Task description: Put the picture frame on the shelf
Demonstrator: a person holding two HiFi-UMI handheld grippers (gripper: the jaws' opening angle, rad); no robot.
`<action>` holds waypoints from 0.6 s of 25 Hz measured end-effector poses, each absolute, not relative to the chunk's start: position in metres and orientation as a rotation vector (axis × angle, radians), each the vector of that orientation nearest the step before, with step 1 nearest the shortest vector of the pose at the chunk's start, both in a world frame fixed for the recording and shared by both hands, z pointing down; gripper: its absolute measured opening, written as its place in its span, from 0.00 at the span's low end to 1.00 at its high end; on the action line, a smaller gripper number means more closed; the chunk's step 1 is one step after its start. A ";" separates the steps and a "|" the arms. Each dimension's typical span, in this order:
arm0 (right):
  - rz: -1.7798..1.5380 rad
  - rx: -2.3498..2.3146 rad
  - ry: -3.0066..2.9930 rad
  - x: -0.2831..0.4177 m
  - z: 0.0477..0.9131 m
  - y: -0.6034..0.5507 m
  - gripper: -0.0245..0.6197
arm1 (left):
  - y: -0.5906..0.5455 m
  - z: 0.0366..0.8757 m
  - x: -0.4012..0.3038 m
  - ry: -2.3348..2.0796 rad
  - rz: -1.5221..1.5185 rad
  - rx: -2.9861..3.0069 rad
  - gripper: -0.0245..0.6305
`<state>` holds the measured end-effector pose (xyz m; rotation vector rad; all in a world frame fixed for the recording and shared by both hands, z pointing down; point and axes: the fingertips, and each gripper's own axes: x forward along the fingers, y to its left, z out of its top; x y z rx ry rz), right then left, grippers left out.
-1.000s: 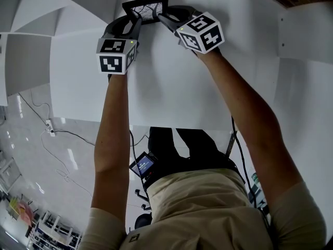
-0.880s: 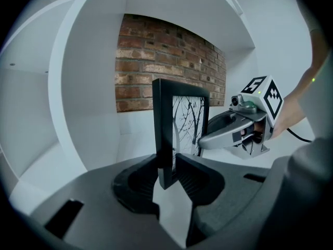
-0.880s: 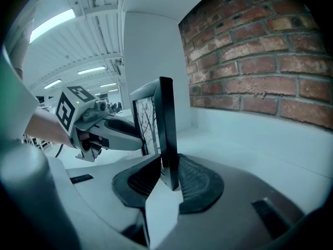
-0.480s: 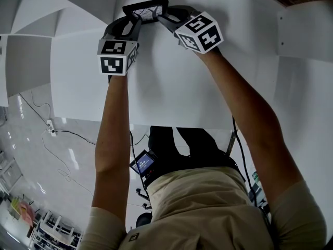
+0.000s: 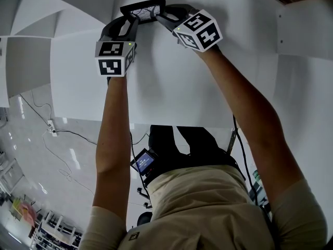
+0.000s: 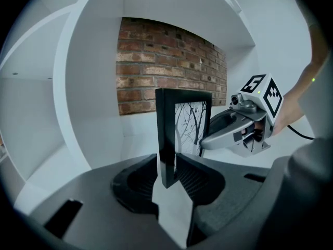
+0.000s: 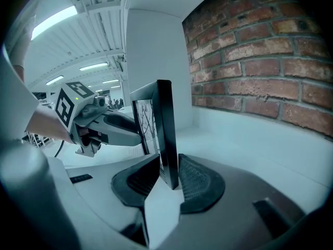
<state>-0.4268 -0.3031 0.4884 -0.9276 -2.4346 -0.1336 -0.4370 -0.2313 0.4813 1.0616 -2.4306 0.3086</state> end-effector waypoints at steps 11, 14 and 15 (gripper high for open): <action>-0.149 -0.921 -2.433 -0.427 0.482 -0.303 0.17 | -0.220 0.478 -0.432 -2.426 0.316 1.034 0.18; -0.151 -0.915 -2.435 -0.425 0.480 -0.305 0.17 | -0.217 0.475 -0.428 -2.424 0.316 1.034 0.19; -0.152 -0.915 -2.435 -0.424 0.479 -0.305 0.17 | -0.217 0.473 -0.426 -2.423 0.317 1.034 0.18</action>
